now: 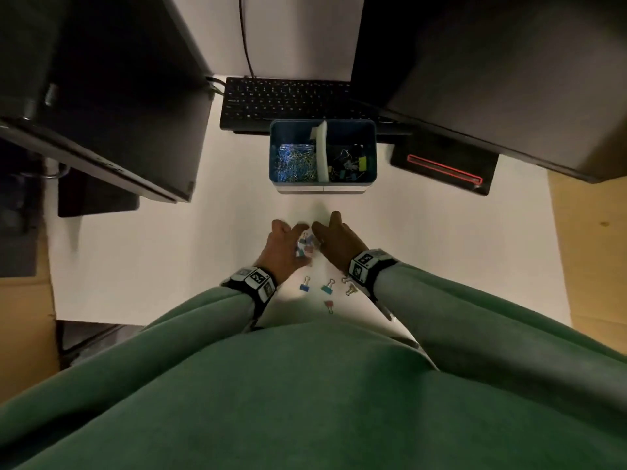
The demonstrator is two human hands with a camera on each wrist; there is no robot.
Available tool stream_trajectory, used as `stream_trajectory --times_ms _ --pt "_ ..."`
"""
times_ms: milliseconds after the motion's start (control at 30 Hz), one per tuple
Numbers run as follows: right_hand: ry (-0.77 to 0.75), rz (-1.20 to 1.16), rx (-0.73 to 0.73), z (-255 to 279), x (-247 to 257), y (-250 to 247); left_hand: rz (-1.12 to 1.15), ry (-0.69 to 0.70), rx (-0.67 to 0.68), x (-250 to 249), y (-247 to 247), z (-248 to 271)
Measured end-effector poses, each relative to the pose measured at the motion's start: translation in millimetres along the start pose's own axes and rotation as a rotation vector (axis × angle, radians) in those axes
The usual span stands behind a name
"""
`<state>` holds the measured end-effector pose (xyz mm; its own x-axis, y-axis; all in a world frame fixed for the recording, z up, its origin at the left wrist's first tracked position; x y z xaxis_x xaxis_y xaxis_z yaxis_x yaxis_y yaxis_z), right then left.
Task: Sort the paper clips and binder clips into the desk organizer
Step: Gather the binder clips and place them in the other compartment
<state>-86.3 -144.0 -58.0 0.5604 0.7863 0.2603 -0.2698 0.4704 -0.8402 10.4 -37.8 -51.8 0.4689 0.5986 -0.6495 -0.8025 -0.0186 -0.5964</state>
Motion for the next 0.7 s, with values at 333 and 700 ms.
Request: stream_trajectory --times_ms 333,700 --pt "0.252 -0.951 -0.151 37.5 -63.7 -39.9 -0.063 0.038 0.147 -13.0 -3.4 -22.0" --pt "0.115 -0.395 -0.466 6.0 -55.4 -166.0 0.002 0.098 0.111 -20.2 -18.6 -16.0"
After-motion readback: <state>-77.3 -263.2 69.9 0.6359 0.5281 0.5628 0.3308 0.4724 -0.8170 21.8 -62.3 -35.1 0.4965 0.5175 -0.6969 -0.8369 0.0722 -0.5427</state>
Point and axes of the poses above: each hand's wrist, its own z-axis away from the middle knuckle, its own y-axis out of the palm, x = y × z, the point moved 4 cm from there along -z, towards the middle knuckle, and after that the axes turned 11 degrees about z, right-handed, at the moved point
